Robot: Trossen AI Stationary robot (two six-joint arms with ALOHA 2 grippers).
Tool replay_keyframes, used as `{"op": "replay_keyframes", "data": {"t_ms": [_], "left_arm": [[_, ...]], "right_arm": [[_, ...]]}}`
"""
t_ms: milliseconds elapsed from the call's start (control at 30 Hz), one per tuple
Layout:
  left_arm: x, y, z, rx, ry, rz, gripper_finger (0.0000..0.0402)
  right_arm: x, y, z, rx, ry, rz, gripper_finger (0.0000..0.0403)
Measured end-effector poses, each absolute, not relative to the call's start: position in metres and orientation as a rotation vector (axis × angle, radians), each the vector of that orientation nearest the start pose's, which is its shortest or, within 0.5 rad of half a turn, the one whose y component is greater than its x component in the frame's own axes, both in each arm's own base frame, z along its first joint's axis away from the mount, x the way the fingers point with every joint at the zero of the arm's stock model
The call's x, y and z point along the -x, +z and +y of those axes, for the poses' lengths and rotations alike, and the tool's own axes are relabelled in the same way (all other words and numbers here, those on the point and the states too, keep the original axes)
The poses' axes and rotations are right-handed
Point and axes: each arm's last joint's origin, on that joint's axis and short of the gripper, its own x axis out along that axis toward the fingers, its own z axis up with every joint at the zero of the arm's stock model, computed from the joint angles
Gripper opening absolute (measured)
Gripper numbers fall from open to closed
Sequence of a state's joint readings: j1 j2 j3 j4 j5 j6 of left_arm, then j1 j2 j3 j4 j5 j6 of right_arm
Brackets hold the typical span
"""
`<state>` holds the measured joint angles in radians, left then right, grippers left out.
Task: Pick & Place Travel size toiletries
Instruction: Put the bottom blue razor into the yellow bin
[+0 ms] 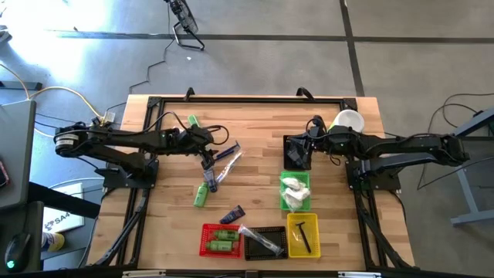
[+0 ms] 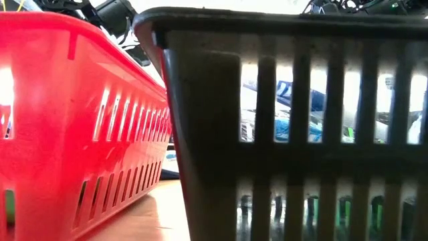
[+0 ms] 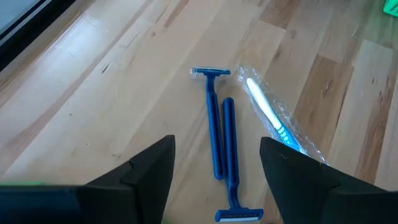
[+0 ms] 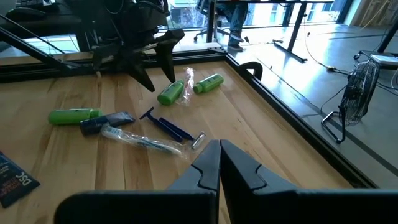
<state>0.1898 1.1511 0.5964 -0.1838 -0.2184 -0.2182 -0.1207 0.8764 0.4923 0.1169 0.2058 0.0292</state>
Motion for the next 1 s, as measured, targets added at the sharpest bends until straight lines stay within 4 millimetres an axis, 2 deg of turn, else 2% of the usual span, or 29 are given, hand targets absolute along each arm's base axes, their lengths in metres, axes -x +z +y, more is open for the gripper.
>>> {"op": "replay_keyframes", "data": {"t_ms": [233,733,1000], "left_arm": [[-0.219,0.195,0.049,0.188,0.498,0.746,0.0232],[-0.236,0.14,0.052,0.243,0.551,0.98,0.0232],[-0.235,0.136,0.052,0.281,0.577,1.005,0.0232]], "right_arm": [[-0.191,0.245,-0.029,-0.017,-0.329,0.263,0.0002],[-0.191,0.245,-0.029,-0.017,-0.329,0.263,0.0002],[-0.191,0.245,-0.029,-0.017,-0.329,0.263,0.0002]]}}
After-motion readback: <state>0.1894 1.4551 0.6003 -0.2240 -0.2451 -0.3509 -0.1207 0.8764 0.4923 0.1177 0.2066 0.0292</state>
